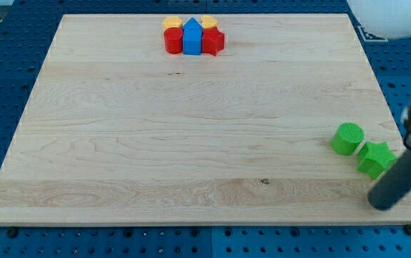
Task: Move the green star below the green circle
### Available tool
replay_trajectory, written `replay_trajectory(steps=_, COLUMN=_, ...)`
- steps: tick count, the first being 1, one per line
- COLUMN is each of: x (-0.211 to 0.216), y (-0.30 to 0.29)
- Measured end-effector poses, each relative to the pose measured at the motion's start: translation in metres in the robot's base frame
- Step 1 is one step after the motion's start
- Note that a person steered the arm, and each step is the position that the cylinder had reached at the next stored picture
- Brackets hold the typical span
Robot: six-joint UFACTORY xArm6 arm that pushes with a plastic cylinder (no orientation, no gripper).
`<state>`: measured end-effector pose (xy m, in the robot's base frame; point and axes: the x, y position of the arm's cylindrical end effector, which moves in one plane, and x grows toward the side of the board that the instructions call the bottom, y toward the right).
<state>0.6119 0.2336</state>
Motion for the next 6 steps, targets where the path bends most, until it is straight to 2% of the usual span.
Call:
replay_trajectory(steps=2, x=-0.009, y=0.059)
replay_trajectory(steps=4, x=-0.07, y=0.055)
replay_trajectory(steps=6, x=-0.073, y=0.052)
